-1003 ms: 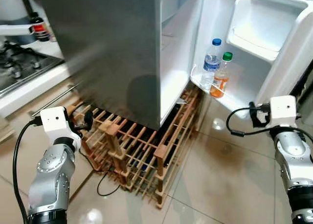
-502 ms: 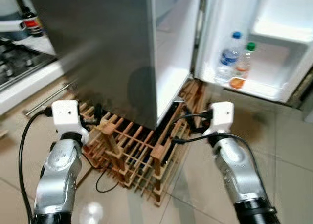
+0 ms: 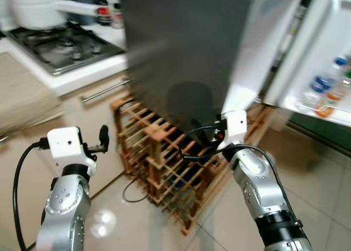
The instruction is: Restocking fridge
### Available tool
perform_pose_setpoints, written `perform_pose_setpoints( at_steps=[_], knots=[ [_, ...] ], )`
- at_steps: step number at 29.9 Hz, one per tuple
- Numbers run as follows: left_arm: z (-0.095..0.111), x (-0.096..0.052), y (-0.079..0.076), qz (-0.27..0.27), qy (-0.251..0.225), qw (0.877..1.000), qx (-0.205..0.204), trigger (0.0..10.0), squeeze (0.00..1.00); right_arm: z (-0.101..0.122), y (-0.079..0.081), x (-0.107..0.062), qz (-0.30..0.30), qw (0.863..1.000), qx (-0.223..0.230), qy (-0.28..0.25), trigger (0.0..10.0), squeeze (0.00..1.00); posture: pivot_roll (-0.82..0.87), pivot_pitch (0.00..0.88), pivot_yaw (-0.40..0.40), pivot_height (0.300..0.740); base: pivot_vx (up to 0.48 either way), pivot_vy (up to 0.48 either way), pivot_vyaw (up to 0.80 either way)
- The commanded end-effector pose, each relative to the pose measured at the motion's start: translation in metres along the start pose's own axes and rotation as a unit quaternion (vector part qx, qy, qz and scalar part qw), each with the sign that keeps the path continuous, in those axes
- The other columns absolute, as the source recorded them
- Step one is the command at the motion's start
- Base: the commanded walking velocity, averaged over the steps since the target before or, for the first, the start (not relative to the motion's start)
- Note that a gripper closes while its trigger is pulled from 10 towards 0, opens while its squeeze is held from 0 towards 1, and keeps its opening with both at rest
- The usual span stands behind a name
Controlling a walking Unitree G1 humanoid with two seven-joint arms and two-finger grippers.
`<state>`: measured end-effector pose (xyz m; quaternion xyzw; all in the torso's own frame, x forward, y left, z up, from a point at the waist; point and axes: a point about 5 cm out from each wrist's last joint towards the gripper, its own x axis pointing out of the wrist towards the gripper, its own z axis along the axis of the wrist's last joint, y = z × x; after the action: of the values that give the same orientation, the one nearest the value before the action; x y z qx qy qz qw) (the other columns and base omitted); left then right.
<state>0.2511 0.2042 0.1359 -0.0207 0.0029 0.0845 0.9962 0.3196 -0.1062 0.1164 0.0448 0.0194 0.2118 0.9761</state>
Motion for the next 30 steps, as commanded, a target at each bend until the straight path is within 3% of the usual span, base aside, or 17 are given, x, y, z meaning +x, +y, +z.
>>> perform_pose_setpoints(
  at_steps=[1, 8, 20, 24, 30],
  knots=[
    [0.001, 0.005, 0.002, 0.018, 0.002, 1.0, 0.011, 10.0, 0.0, -0.002, -0.008, 0.0, -0.015, 1.0, 0.008, 0.002, 10.0, 0.0, 0.0, 0.0, -0.026, 0.74, 0.0, 0.0, 0.63],
    [0.004, 0.011, 0.0, 0.046, -0.007, 0.998, 0.03, 10.0, 0.0, 0.004, -0.011, 0.007, -0.022, 0.999, 0.032, -0.013, 10.0, 0.0, -0.01, 0.0, -0.024, 0.74, 0.0, 0.0, 0.62],
    [0.003, 0.018, -0.022, -0.006, -0.007, 0.998, 0.061, 10.0, 0.0, 0.008, 0.003, 0.008, 0.024, 0.998, 0.044, -0.027, 10.0, 0.0, -0.05, 0.0, 0.008, 0.74, 0.0, 0.0, 0.6],
    [-0.004, 0.022, -0.023, -0.02, 0.016, 0.999, 0.03, 10.0, 0.0, 0.005, 0.0, 0.007, 0.017, 0.997, 0.072, -0.026, 10.0, 0.0, -0.05, 0.0, 0.02, 0.74, 0.0, 0.0, 0.54],
    [-0.002, 0.024, -0.016, -0.009, 0.013, 0.999, 0.036, 10.0, 0.0, -0.003, -0.006, 0.003, 0.009, 0.998, 0.058, -0.016, 10.0, 0.0, -0.05, 0.0, 0.03, 0.74, 0.0, 0.079, 0.51]
  ],
)
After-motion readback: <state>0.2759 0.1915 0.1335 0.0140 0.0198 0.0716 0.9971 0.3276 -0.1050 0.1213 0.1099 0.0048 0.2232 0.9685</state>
